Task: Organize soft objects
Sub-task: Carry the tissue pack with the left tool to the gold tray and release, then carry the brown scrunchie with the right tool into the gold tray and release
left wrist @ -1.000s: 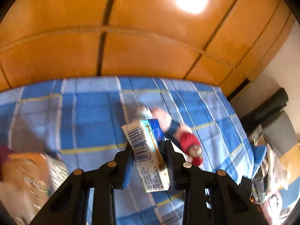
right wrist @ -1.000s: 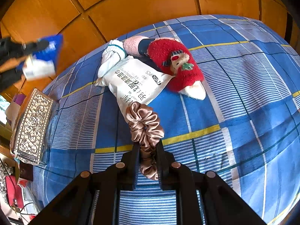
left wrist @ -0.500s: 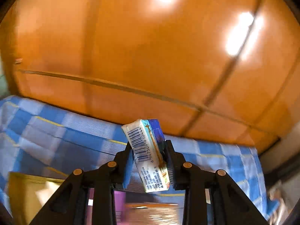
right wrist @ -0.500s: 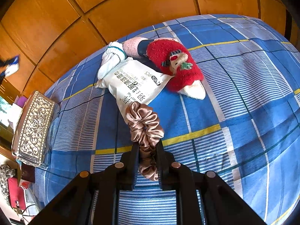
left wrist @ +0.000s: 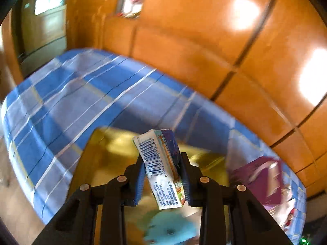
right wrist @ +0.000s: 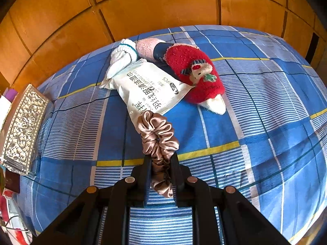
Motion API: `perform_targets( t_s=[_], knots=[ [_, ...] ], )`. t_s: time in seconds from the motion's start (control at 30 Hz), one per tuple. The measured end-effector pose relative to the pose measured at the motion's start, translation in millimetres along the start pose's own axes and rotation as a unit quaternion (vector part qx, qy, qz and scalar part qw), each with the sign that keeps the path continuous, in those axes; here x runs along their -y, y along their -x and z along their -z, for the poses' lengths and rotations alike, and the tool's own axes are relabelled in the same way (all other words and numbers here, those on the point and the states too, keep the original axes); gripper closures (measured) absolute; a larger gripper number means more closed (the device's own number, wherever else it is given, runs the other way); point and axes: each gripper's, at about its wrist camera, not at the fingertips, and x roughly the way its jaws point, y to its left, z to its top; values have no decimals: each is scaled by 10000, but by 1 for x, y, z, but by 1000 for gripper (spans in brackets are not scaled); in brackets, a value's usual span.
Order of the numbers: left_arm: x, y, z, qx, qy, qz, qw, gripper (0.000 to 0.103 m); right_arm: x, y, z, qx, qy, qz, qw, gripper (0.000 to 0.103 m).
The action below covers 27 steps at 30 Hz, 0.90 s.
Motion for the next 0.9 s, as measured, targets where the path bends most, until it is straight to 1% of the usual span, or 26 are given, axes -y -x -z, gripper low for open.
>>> perform_targets(
  t_s=[0.1, 0.17, 0.27, 0.3, 0.33, 0.4, 0.5, 0.6, 0.67, 0.73, 0.9],
  knots=[
    [-21, -13, 17, -159, 101, -182, 9997, 69, -4, -2, -2, -31, -13, 115, 9999, 87],
    [-30, -22, 27, -276, 172, -139, 9994, 68, -5, -4, -4, -43, -27, 167, 9998, 87],
    [-33, -31, 38, -385, 142, -92, 9991, 62, -6, -2, -2, -54, 8, 275, 9996, 87],
    [-31, -32, 40, -402, 129, -98, 9991, 53, -7, -3, -3, -56, 14, 307, 9995, 87],
    [-30, -32, 42, -381, 114, -105, 9992, 41, -8, -3, -3, -60, 4, 332, 9994, 87],
    [-27, -28, 43, -223, 81, -185, 9995, 34, -8, -3, -4, -75, 0, 381, 9992, 87],
    [-24, -14, 49, -22, -41, -205, 9998, 34, -9, -4, -5, -91, 5, 457, 9989, 87],
    [-14, 8, 59, 252, -340, -257, 9988, 33, -10, -4, -6, -94, -19, 512, 9986, 87],
    [-8, 22, 66, 416, -518, -247, 9975, 29, -13, -3, -7, -96, -50, 536, 9985, 87],
    [-3, 35, 74, 551, -646, -233, 9961, 26, -13, -2, -11, -96, -117, 456, 9988, 88],
    [8, 55, 91, 673, -894, -145, 9936, 25, -32, 10, -30, 101, 5, 292, 9995, 88]
  ],
)
